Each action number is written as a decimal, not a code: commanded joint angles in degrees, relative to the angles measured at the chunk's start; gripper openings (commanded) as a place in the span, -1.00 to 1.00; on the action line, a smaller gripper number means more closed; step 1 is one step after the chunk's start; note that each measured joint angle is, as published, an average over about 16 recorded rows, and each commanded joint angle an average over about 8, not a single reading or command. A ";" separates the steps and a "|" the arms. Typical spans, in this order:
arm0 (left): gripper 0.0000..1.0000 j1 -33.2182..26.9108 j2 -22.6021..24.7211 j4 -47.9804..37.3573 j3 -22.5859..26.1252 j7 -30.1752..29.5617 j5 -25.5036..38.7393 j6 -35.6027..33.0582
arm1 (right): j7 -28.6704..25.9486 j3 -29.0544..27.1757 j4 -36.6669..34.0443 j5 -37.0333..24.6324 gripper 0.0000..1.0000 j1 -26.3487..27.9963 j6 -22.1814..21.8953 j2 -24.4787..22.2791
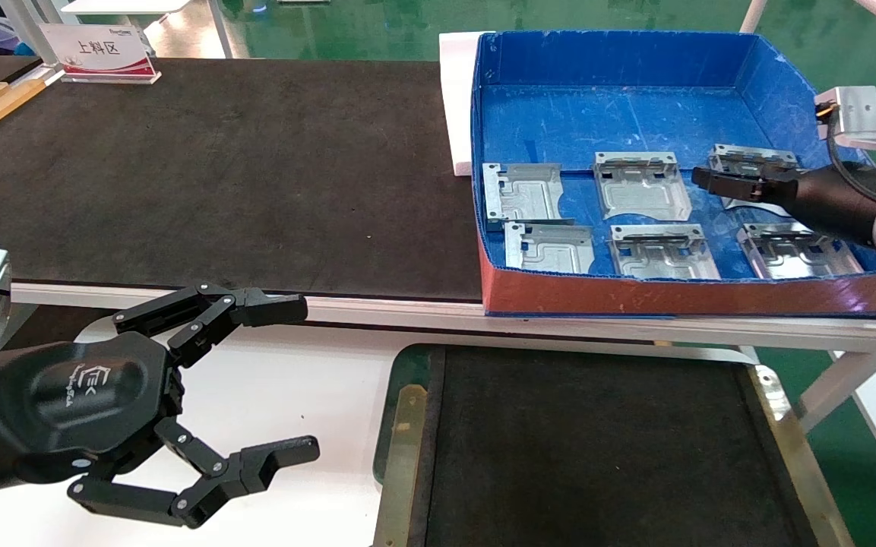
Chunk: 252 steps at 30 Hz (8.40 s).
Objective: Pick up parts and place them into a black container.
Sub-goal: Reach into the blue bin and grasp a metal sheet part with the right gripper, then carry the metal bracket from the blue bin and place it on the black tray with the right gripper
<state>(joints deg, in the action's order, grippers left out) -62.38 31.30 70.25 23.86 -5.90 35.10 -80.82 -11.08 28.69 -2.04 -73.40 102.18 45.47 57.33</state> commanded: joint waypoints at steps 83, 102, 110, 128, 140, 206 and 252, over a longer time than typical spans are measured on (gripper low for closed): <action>1.00 0.00 0.00 0.00 0.00 0.00 0.00 0.00 | 8.19 -1.09 8.63 2.05 -1.00 3.62 23.26 -6.38; 1.00 0.00 0.00 0.00 0.00 0.00 0.00 0.00 | 0.47 -0.34 21.25 7.92 -1.00 2.02 46.25 -8.77; 1.00 0.00 0.00 0.00 0.00 0.00 0.00 0.00 | -12.22 2.11 45.04 20.93 -1.00 -6.77 45.49 -15.57; 1.00 0.00 0.00 0.00 0.00 0.00 0.00 0.00 | -17.41 3.85 69.35 28.75 -1.00 -23.90 41.53 -24.76; 1.00 0.00 0.00 0.00 0.00 0.00 0.00 0.00 | -11.26 7.97 66.83 21.53 -1.00 -26.61 43.51 -22.30; 1.00 0.00 0.00 0.00 0.00 0.00 0.00 0.00 | 38.87 24.47 16.05 -2.46 -1.00 -11.18 35.76 9.13; 1.00 0.00 0.00 0.00 0.00 0.00 0.00 0.00 | 44.72 24.53 4.16 -2.87 -1.00 -10.44 32.85 13.16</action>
<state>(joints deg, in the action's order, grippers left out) -62.38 31.30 70.25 23.87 -5.90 35.09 -80.82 33.70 53.28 2.14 -76.37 91.77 77.85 70.51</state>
